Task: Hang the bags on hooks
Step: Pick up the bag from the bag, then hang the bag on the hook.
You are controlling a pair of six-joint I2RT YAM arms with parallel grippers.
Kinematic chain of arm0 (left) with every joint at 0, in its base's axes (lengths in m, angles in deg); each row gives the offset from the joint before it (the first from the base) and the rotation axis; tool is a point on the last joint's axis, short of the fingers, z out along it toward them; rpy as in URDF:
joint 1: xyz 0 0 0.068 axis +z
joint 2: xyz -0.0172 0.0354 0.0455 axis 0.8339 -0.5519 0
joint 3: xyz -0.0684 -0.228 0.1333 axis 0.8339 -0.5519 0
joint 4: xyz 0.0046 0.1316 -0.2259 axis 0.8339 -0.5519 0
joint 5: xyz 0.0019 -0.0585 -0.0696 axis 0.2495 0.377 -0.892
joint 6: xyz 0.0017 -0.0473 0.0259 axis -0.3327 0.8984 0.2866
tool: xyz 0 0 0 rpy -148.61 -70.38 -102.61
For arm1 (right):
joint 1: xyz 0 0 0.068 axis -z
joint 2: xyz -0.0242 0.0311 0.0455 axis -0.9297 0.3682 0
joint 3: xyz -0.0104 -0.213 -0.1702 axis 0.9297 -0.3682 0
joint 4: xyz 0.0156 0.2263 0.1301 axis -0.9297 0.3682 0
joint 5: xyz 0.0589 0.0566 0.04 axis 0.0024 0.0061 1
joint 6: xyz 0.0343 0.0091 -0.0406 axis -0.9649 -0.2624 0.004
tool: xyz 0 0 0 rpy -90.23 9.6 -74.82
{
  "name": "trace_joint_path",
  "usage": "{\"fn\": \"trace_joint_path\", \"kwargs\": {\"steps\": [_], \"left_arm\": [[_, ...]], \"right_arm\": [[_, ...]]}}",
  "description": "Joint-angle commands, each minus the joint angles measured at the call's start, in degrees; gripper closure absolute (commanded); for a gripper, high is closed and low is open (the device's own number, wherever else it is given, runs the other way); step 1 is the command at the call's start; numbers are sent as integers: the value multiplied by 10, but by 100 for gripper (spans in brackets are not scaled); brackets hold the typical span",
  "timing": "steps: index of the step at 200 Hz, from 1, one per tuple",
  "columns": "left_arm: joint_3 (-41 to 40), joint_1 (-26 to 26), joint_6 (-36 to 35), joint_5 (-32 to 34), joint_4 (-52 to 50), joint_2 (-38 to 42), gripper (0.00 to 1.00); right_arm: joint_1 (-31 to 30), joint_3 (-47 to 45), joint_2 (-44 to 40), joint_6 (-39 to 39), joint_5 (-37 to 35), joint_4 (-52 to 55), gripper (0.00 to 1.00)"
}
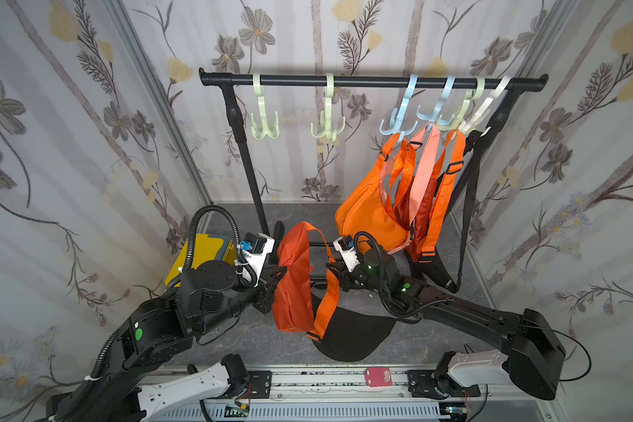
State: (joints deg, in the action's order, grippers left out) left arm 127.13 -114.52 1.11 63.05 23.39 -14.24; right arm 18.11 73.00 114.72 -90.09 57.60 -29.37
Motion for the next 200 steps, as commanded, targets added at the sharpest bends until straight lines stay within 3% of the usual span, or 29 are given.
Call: {"fn": "trace_joint_path", "kwargs": {"steps": [1,22,46,75,113,200], "left_arm": [[-11,0,11,69,38,24,100],[-22,0,11,102,63,55,100],[-11,0,-7,114,85,47,100],[36,0,-44,115,120,1,100],[94,0,-89,142,170,-40,100],[178,1,-114,128,217,-124,100]], "right_arm": [[-2,-8,-53,-23,20,-30,100],[-2,-5,-115,-25,14,-8,100],[0,116,-116,12,-22,103,100],[8,305,-54,48,-19,186,100],[78,539,49,52,31,259,100],[133,858,264,15,64,316,100]]}}
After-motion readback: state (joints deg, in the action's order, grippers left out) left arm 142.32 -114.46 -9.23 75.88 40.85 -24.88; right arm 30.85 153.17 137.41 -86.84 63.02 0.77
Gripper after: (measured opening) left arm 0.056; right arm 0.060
